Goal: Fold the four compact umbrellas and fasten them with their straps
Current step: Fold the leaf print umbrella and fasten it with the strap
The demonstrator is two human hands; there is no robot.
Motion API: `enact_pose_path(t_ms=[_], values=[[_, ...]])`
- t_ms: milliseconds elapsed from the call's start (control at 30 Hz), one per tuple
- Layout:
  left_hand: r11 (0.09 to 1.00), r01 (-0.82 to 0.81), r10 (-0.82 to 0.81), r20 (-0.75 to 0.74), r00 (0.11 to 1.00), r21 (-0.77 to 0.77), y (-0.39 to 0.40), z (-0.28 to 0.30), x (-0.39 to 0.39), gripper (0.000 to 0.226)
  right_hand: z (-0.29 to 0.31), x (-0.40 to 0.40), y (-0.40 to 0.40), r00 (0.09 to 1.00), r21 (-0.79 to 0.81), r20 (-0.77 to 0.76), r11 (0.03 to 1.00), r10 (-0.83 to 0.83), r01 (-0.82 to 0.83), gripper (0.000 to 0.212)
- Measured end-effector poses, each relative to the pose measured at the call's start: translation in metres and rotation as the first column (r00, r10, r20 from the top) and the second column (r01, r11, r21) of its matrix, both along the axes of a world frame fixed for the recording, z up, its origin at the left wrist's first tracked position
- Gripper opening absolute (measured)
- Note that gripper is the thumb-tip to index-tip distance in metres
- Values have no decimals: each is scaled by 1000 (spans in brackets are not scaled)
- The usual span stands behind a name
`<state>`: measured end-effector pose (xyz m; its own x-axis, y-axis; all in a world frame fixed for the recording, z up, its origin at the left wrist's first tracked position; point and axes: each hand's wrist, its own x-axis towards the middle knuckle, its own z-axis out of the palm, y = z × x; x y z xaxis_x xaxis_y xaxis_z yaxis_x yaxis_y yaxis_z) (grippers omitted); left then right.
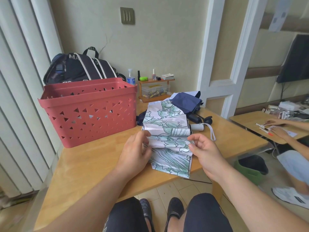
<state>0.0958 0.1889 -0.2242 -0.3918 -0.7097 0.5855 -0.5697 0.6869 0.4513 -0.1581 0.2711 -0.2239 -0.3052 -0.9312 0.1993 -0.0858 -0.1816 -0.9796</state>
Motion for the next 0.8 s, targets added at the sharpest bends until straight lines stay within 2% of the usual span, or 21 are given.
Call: enact_pose_path(t_ms=[100,233,400,567,700,800], values=[[999,6,-7,9,1000,39,1,2,1,53,0,0,1,999,-3,31,1000,9,-9,28],[996,-47,49,-18,999,77,1,2,-1,60,0,0,0,999,-10,39,1000,-8,8,29],[998,-54,54,-7,999,28,1,2,-2,47,0,0,0,999,-10,47,1000,4,-3,29],[999,-37,37,3,999,-34,4,5,-4,49,-2,1,-2,999,-9,29,1000,12,-12,30],[998,-60,60,-41,997,9,4,5,-3,37,-3,0,-3,999,-15,34,1000,8,-7,28],[994,-71,76,-64,995,84,2,2,0,39,-1,0,-1,998,-34,70,999,-8,10,26]])
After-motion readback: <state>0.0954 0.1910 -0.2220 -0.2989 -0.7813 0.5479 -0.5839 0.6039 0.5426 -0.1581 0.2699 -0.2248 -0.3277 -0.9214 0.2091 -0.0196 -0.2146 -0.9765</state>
